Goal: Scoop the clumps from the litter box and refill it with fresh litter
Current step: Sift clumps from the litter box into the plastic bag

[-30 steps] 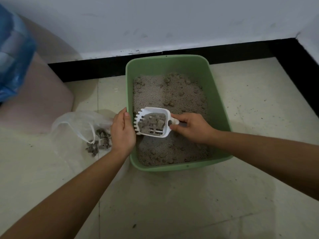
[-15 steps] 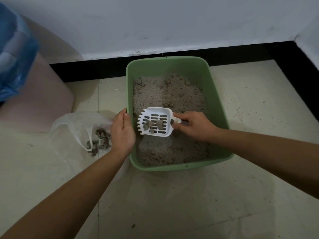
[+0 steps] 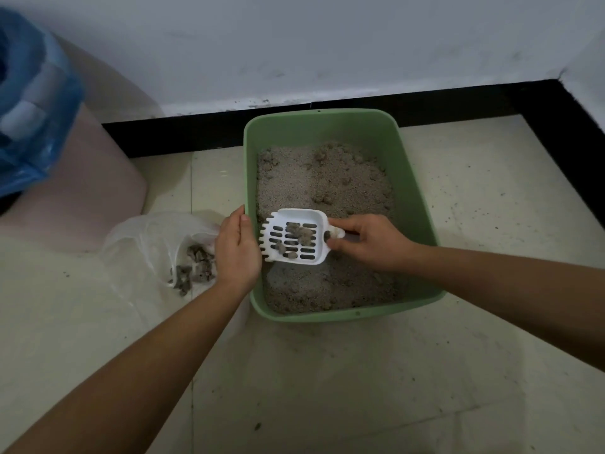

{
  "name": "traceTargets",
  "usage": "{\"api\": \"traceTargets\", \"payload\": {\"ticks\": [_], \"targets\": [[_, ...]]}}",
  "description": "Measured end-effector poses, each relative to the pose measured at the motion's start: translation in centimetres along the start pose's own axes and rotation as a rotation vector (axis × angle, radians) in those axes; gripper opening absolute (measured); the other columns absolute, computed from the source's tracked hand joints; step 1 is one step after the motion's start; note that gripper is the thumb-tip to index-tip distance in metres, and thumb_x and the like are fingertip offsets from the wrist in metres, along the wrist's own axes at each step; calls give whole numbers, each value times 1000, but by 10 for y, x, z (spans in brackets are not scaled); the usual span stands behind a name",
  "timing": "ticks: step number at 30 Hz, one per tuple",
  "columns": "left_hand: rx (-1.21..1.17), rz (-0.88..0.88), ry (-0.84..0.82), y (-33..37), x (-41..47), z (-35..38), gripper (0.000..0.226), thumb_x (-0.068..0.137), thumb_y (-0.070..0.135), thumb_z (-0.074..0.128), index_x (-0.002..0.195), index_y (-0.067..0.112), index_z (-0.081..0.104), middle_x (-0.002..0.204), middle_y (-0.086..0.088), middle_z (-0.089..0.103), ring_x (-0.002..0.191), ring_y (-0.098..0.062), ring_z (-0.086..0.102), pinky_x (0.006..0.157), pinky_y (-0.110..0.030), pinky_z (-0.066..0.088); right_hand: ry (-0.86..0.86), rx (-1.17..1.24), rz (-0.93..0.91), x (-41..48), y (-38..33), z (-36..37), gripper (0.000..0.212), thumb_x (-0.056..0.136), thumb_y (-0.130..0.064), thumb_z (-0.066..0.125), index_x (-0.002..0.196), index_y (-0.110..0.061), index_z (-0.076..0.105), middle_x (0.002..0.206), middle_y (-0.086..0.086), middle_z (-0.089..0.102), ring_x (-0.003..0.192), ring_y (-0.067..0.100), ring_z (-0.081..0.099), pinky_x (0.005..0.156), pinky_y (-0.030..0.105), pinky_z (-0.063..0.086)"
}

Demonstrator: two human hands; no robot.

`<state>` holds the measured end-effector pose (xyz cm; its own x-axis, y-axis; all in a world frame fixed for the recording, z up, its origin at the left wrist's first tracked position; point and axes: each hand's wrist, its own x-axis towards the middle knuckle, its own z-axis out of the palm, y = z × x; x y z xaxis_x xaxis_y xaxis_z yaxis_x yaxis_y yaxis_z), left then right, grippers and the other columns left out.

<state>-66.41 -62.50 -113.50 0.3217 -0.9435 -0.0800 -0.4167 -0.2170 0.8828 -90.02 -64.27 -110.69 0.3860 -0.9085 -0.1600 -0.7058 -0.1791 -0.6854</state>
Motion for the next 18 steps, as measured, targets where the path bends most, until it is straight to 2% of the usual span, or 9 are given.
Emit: {"api": "traceTargets", "payload": {"ticks": [3, 6, 8, 10, 11, 13, 15, 16, 18], "targets": [[26, 17, -31, 3, -2, -6, 42, 106, 28, 32, 139, 11, 52, 135, -9, 58, 124, -23, 51, 109, -45, 40, 12, 40, 44, 1, -8, -8, 38, 92, -27, 67, 130, -30, 63, 108, -11, 73, 96, 8, 67, 91, 30, 53], [40, 89, 28, 7, -3, -26, 38, 105, 22, 36, 137, 11, 53, 132, -8, 58, 120, -19, 53, 106, -38, 41, 34, 64, 69, 5, -22, -15, 37, 92, -31, 66, 129, -30, 63, 112, -6, 73, 98, 12, 68, 95, 37, 54], [163, 261, 93, 7, 0, -52, 36, 98, 11, 41, 130, 10, 56, 125, -7, 59, 114, -19, 54, 99, -31, 42, 66, 60, 73, 10, -32, -20, 36, 93, -31, 65, 129, -31, 64, 104, -7, 75, 82, 4, 68, 79, 31, 57], [394, 470, 119, 2, 6, -82, 39, 89, 10, 42, 124, 8, 58, 120, -10, 59, 109, -26, 53, 93, -36, 40, 103, 39, 73, 16, -45, -24, 35, 93, -31, 65, 129, -31, 64, 92, -13, 73, 57, -7, 57, 61, 18, 47], [518, 560, 130, 0, 8, -98, 40, 88, 14, 42, 122, 7, 59, 120, -13, 59, 108, -30, 52, 92, -41, 40, 124, 23, 63, 19, -53, -24, 35, 93, -31, 65, 129, -30, 64, 89, -14, 72, 51, -5, 54, 57, 16, 43], [731, 675, 117, -13, 12, -127, 39, 90, 27, 44, 120, 7, 60, 123, -16, 56, 110, -36, 51, 92, -48, 37, 148, -7, 28, 27, -72, -23, 35, 93, -32, 65, 128, -30, 65, 96, -11, 73, 55, 0, 58, 59, 19, 46], [932, 702, 4, -29, 12, -151, 53, 89, 50, 48, 123, 12, 58, 131, -17, 51, 116, -37, 47, 95, -50, 31, 144, -46, -14, 33, -93, -17, 35, 92, -34, 64, 127, -29, 66, 105, -5, 74, 69, 9, 67, 69, 27, 55], [1031, 688, -62, -38, 12, -160, 63, 84, 62, 51, 125, 14, 56, 136, -17, 47, 121, -37, 44, 98, -51, 28, 126, -85, -37, 35, -104, -13, 34, 93, -34, 63, 126, -27, 66, 102, -4, 75, 69, 11, 67, 69, 29, 57], [1159, 651, -119, -55, 12, -173, 72, 78, 65, 62, 128, 14, 56, 141, -19, 43, 127, -38, 41, 100, -52, 26, 64, -219, -82, 39, -126, -3, 30, 94, -34, 60, 121, -25, 69, 88, -4, 74, 57, 10, 63, 54, 25, 53]]}}
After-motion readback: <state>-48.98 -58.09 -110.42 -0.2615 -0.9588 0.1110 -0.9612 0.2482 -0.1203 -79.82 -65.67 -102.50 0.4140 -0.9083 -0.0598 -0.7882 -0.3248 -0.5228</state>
